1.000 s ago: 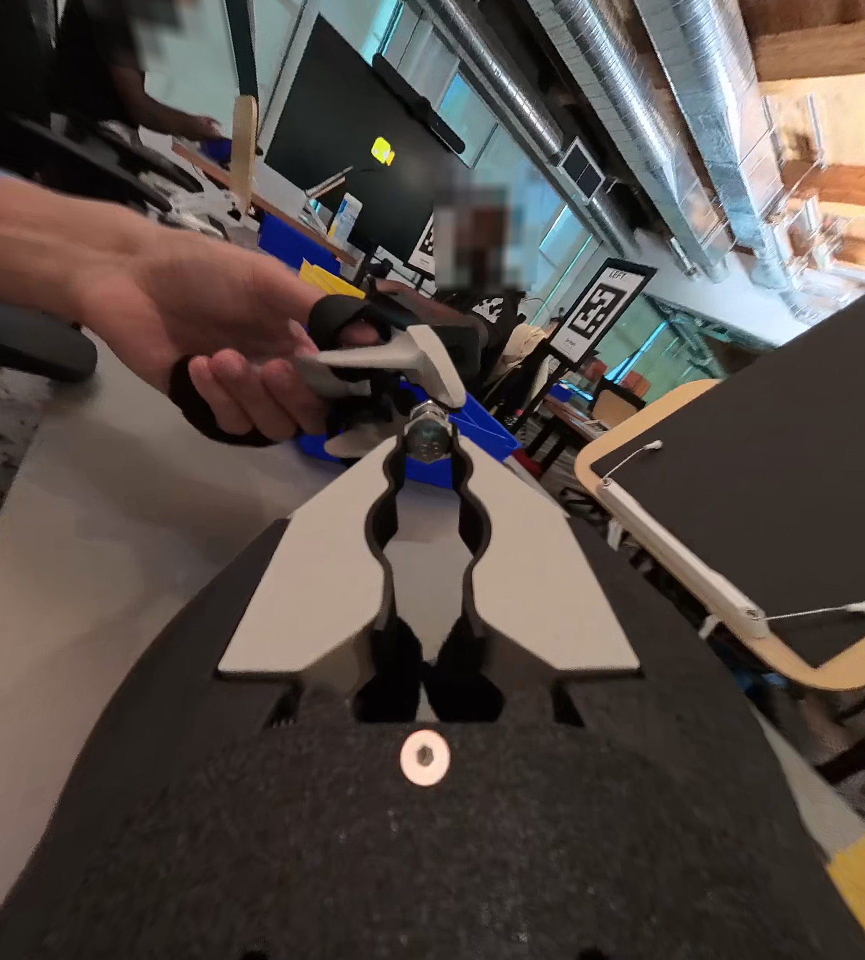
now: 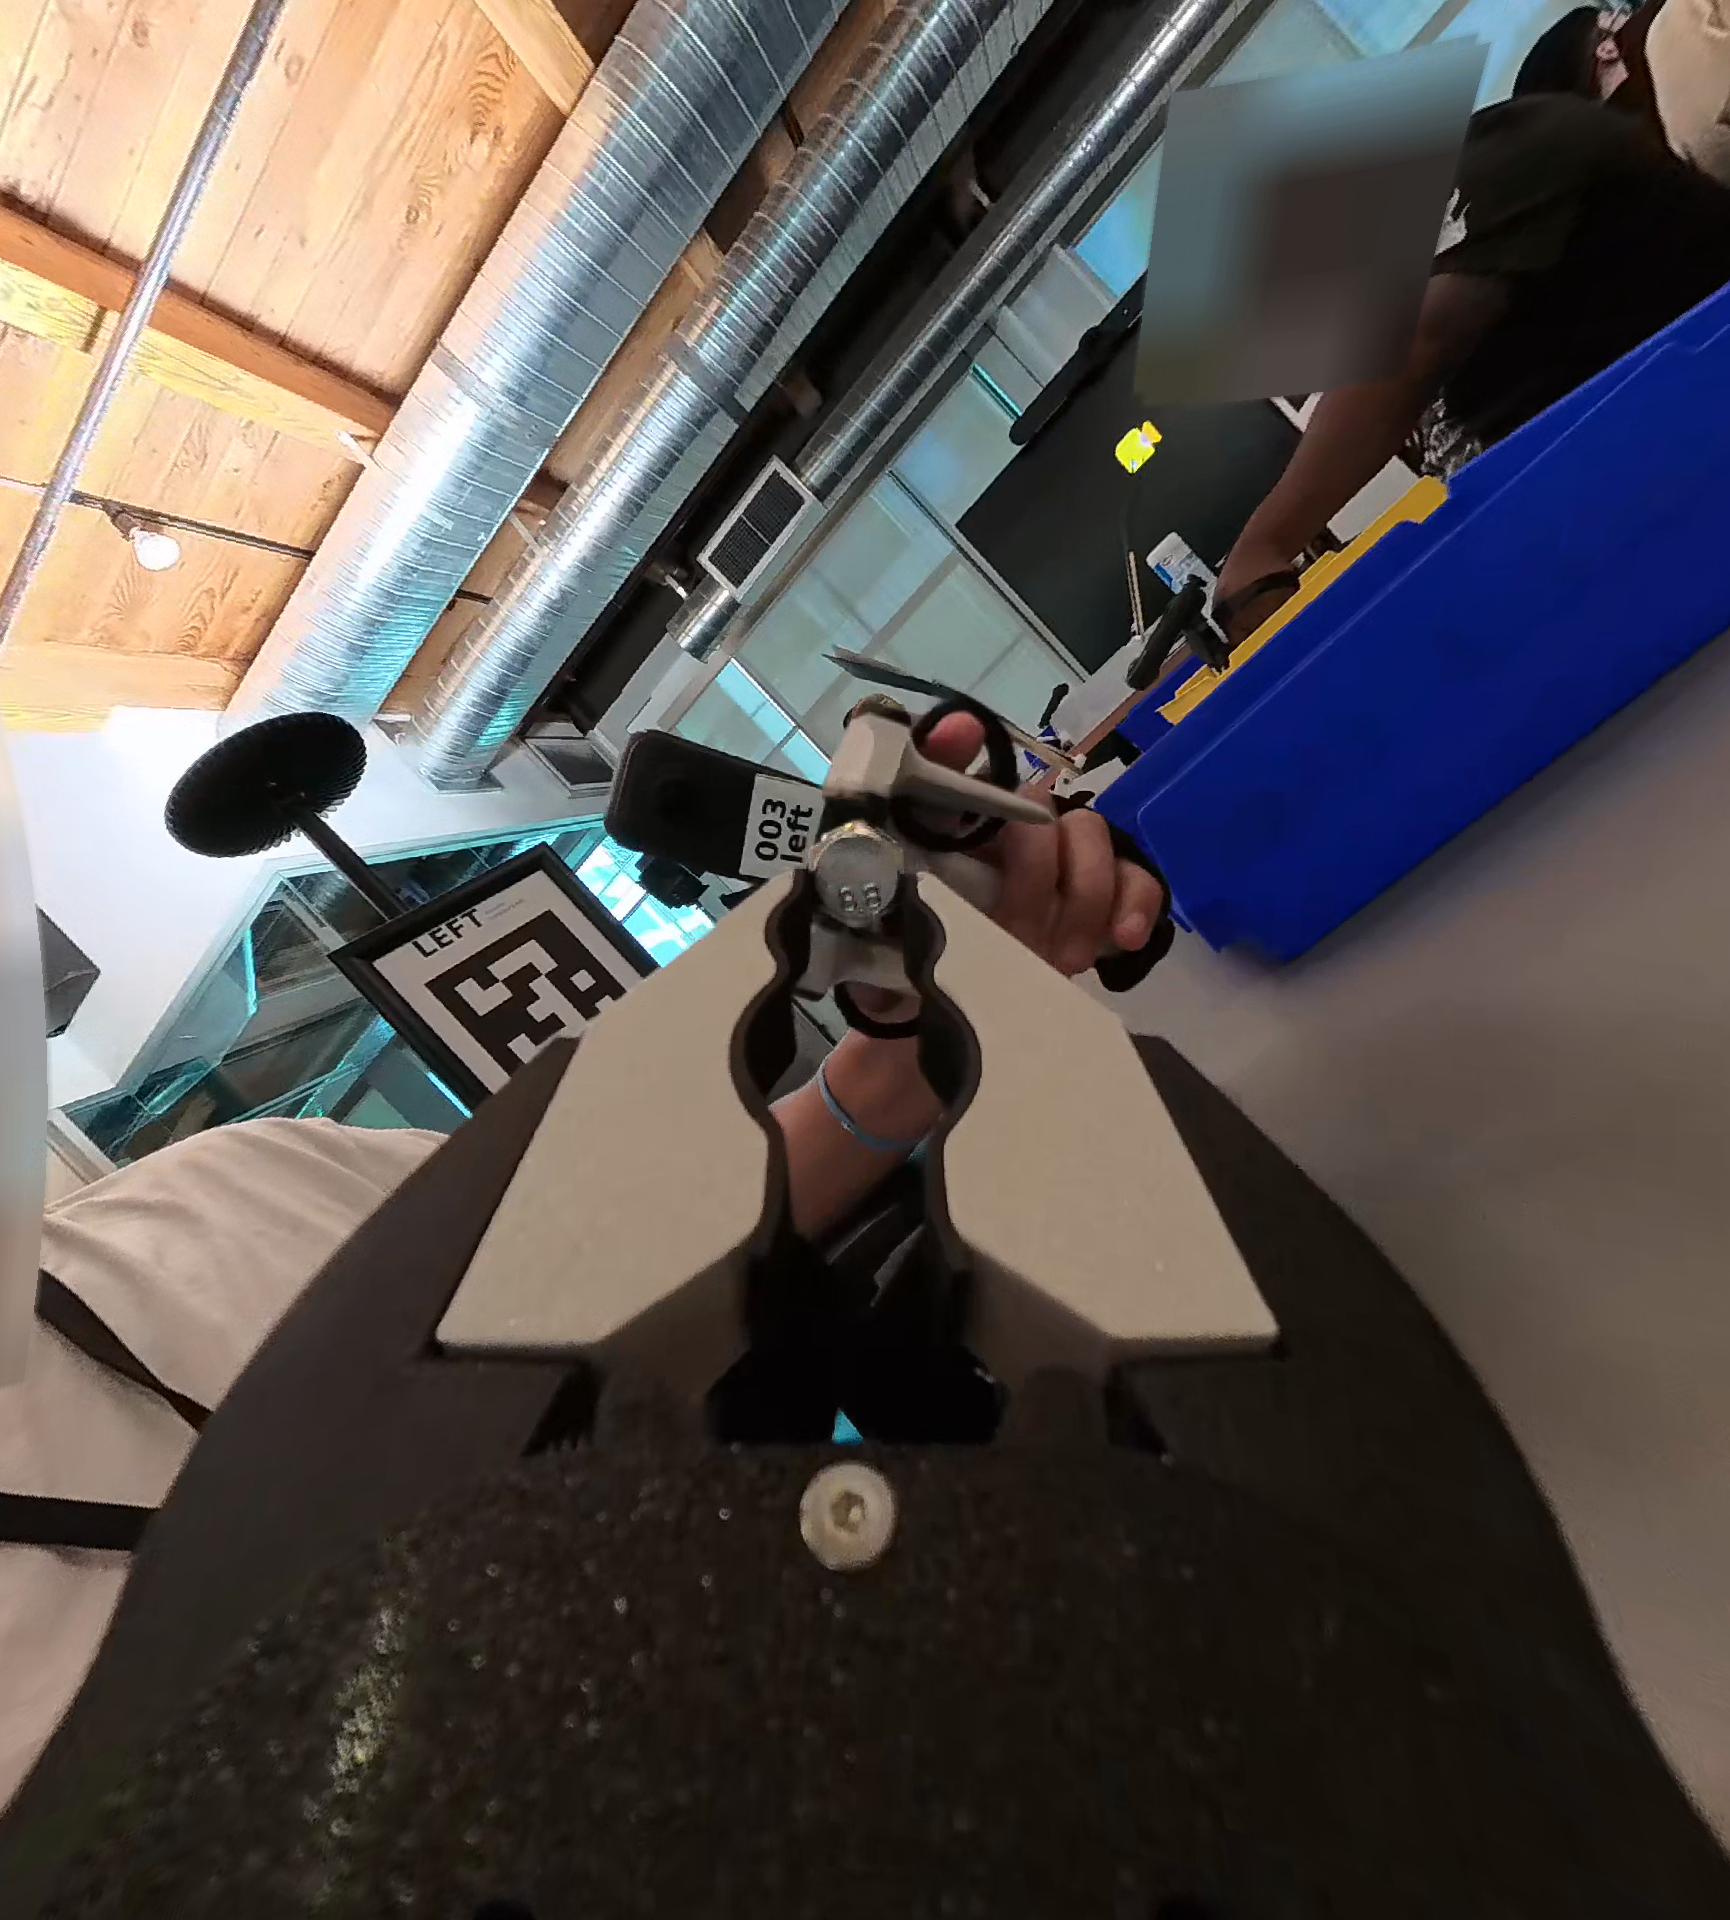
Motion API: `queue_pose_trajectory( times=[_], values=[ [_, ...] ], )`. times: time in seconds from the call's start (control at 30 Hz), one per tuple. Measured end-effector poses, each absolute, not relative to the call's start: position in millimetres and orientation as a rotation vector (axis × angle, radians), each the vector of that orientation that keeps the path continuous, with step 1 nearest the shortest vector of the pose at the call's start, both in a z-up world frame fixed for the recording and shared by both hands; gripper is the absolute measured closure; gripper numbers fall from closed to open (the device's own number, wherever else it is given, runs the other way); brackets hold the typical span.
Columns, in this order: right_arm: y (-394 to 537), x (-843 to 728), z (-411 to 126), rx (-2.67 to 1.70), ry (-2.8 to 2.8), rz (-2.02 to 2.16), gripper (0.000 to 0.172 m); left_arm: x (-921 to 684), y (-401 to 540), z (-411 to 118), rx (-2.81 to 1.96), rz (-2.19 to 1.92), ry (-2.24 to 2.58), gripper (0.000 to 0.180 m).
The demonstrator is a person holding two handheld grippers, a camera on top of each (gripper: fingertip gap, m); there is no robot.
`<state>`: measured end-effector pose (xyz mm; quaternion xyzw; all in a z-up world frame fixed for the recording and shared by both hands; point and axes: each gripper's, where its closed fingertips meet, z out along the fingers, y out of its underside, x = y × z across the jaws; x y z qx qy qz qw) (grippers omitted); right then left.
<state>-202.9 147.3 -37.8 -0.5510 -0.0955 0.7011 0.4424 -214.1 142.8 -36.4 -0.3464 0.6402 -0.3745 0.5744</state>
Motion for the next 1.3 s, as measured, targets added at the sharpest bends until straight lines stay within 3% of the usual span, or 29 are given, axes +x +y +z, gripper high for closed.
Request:
queue_pose_trajectory(
  times=[0.03, 0.27, 0.5, 0.8, 0.93, 1.03, 1.13, 1.3],
  values=[
    [147, -203, -38, -1.371, -0.241, 1.734, 0.156, -215, 143, -36, -0.813, -0.873, 1.498, 0.162],
    [145, -203, -37, -1.351, -0.380, 1.559, 0.155, -216, 143, -33, -1.091, -1.140, 1.427, 0.163],
    [131, -204, -21, -1.136, -0.730, 0.873, 0.155, -215, 134, -16, -1.599, -1.868, 1.121, 0.163],
    [125, -209, -23, -1.032, -0.935, 0.376, 0.155, -216, 134, -19, -1.879, -2.373, 0.737, 0.163],
    [130, -205, -21, -1.100, -0.817, 0.578, 0.156, -214, 138, -18, -1.752, -2.149, 0.921, 0.162],
    [133, -199, -16, -1.130, -0.721, 0.721, 0.156, -212, 151, -14, -1.565, -1.772, 1.071, 0.133],
    [137, -194, -14, -1.164, -0.613, 0.919, 0.155, -216, 160, -6, -1.222, -1.383, 1.226, 0.119],
    [141, -189, -14, -1.214, -0.421, 1.297, 0.155, -215, 162, -25, -0.927, -0.800, 1.497, 0.115]
  ],
)
